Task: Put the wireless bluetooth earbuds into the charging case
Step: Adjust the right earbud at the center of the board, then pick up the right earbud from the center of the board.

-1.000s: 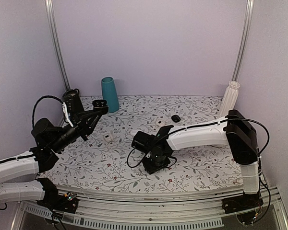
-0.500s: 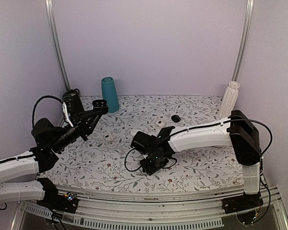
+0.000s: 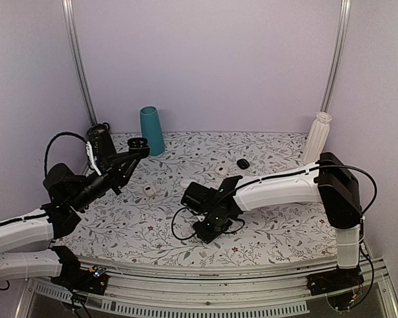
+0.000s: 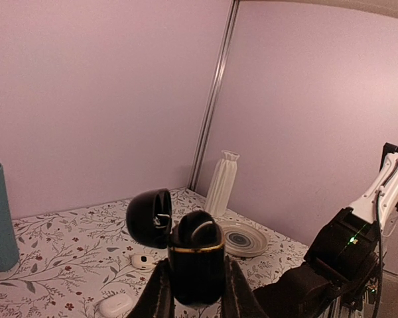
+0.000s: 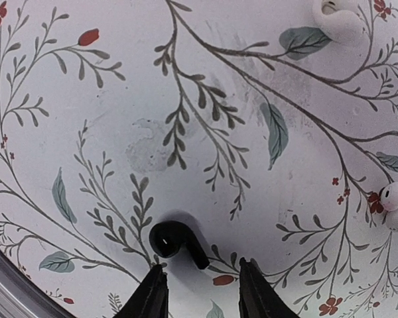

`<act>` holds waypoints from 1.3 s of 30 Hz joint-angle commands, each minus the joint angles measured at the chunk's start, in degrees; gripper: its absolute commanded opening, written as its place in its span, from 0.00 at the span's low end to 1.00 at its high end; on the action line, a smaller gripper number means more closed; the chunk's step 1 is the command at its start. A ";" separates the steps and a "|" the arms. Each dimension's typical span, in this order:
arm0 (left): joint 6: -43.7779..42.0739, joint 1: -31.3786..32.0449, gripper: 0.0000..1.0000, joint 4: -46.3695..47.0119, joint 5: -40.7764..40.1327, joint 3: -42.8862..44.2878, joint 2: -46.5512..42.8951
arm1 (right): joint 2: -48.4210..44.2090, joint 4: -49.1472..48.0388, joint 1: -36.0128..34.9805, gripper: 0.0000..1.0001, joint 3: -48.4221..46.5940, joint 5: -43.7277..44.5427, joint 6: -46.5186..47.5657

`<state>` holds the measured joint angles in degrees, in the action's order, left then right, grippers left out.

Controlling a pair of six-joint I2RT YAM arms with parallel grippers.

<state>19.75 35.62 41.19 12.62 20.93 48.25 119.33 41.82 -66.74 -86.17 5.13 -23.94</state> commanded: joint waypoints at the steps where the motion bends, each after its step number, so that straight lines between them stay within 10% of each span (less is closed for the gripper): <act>1: -0.08 0.23 0.00 0.03 0.20 0.72 -0.69 | -0.59 0.08 -0.24 0.37 -0.91 0.45 2.00; 39: -0.48 0.17 0.00 -1.16 -0.13 1.12 -1.48 | -2.63 -10.56 1.15 0.35 4.17 -8.39 13.69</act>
<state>19.73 35.62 40.73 12.60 20.95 47.86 118.56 32.45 -66.28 -82.08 -0.84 -12.01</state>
